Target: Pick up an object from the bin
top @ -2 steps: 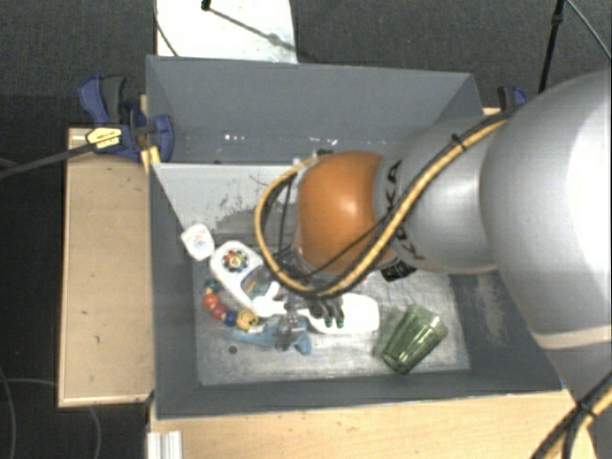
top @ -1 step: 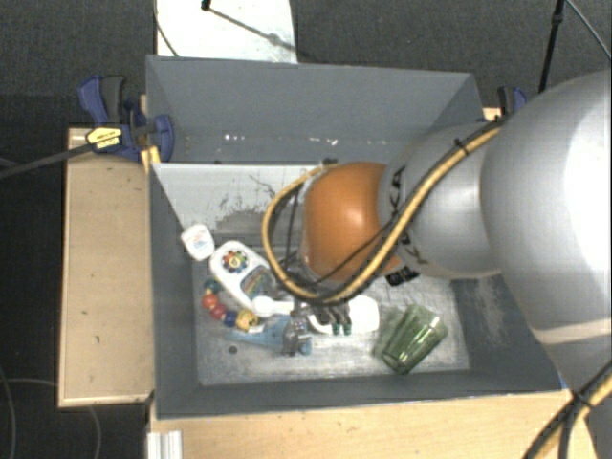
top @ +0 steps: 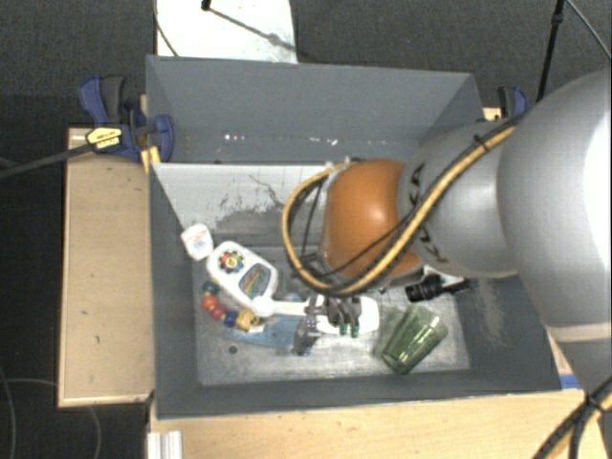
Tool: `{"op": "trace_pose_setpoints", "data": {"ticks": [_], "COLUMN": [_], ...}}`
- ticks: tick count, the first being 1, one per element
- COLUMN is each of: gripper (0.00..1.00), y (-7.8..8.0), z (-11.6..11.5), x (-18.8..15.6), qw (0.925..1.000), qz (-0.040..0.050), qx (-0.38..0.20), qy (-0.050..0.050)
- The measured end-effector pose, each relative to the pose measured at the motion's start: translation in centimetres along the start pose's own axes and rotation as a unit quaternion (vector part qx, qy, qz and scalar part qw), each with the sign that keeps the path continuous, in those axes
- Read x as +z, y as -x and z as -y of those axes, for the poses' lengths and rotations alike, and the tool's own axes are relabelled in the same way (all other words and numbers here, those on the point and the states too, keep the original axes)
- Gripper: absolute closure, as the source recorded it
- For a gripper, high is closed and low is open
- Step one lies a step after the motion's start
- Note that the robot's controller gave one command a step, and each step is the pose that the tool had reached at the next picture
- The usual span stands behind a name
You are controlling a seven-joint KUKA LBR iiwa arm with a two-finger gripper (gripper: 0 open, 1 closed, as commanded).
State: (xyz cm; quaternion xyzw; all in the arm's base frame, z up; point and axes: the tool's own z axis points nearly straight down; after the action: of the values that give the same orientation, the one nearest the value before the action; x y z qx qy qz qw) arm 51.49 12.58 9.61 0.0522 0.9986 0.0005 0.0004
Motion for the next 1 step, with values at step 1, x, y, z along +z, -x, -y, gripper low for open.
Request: {"op": "trace_pose_setpoints", "data": {"ticks": [1], "gripper": [0.0], "y": [-1.31], "z": [0.52], "x": [1.44], "qw": [0.9995], "qz": [0.0009], "qx": [-0.032], "qy": [0.0]}}
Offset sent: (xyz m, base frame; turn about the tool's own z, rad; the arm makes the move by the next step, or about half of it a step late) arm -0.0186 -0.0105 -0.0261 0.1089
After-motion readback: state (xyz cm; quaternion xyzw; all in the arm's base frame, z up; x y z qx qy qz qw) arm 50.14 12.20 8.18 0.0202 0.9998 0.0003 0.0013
